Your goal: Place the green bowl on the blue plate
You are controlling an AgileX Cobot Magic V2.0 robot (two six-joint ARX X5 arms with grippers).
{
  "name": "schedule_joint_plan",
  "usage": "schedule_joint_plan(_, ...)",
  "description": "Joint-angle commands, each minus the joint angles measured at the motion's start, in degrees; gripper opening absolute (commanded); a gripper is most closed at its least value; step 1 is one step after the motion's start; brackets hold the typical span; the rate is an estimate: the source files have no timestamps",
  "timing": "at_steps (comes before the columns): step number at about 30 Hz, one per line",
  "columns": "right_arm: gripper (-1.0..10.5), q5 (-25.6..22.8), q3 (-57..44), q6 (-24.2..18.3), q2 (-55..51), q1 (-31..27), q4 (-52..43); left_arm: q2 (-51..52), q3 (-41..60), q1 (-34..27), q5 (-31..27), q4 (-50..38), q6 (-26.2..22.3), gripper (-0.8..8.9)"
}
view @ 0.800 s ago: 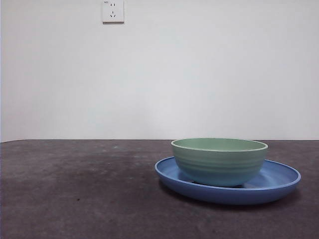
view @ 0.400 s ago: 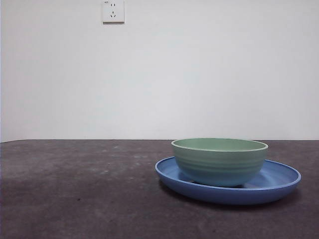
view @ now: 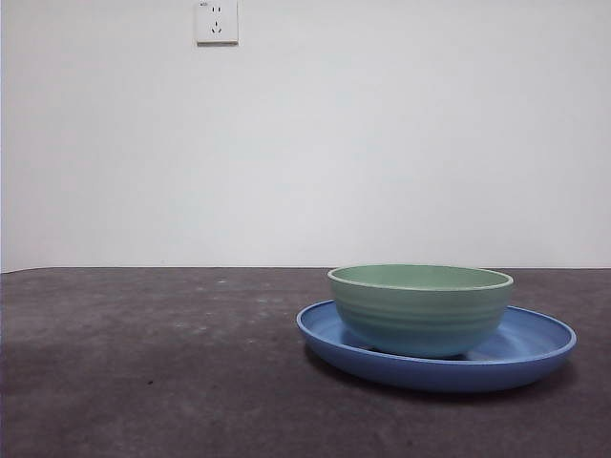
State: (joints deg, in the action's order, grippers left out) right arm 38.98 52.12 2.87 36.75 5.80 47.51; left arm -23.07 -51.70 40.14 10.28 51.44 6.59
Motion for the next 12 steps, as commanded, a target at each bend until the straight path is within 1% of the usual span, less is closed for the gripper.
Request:
schedule_joint_plan(1,5.5,-0.2,0.9,1.8,0.3,0.2,0.7,-0.1,-0.4,0.3,0.0,-0.4,0.1,5.63)
schedule_joint_plan(5,5.5,-2.1,0.9,3.9,1.8,0.2,3.0,-0.1,-0.4,0.3,0.0,-0.4,0.1,5.63)
schedule_joint_plan(12,5.5,-5.6,0.9,3.8,9.3,0.0,4.0,-0.1,-0.4,0.3,0.0,-0.4,0.1,5.63)
